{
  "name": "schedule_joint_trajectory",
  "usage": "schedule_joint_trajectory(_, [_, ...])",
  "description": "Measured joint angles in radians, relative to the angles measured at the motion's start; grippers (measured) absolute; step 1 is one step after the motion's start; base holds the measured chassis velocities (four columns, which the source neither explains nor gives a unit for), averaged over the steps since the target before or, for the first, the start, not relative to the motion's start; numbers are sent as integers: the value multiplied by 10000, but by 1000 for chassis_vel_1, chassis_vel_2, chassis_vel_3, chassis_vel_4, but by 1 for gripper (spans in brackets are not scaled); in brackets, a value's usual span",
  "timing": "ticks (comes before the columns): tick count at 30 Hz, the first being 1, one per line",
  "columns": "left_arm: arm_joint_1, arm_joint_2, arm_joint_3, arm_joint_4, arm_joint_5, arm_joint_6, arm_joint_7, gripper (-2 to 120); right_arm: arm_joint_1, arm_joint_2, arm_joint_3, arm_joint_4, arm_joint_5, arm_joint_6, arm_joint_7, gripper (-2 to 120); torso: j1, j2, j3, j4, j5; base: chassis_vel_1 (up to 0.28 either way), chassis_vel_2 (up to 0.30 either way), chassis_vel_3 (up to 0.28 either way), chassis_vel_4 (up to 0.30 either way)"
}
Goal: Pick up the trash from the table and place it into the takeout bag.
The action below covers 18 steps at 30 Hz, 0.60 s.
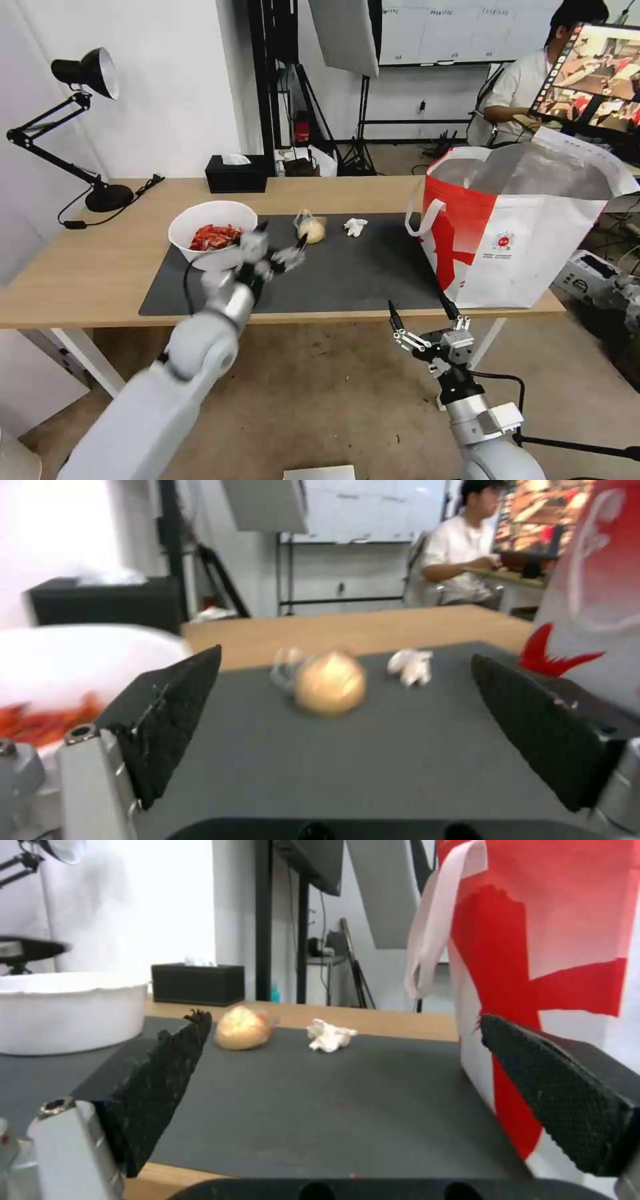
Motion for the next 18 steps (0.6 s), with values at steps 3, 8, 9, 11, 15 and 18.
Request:
schedule_joint_trajectory(3, [599,-213,-528,-126,287,-179,40,100,5,-22,45,-5,1,1,55,100,1,0,0,-3,1,0,0,0,0])
schedule_joint_trajectory(8, [2490,-797,-1999,-506,912,-610,199,100,-52,-31,153,-115,23,151,148,100,0,0,0,0,1,0,0,0,0])
schedule_joint_trajectory(9, [2873,-954,-2300,-582,1012,-747,254,100,-81,-37,143,-158,29,188,147,100,0,0,0,-1,4,0,0,0,0])
schedule_joint_trajectory(11, [3652,-1334,-2943,-740,1140,-1008,451,100,-197,-55,57,-244,29,213,148,100,0,0,1,2,1,0,0,0,0])
schedule_joint_trajectory(15, [4182,-1648,-3336,-767,1434,-1304,671,100,-254,-45,41,-352,27,229,148,100,-1,0,0,0,1,0,0,0,0])
schedule_joint_trajectory(18, [4526,-2061,-3566,-560,1981,-1771,914,100,-281,-20,112,-451,23,230,184,100,0,0,0,0,4,0,0,0,0])
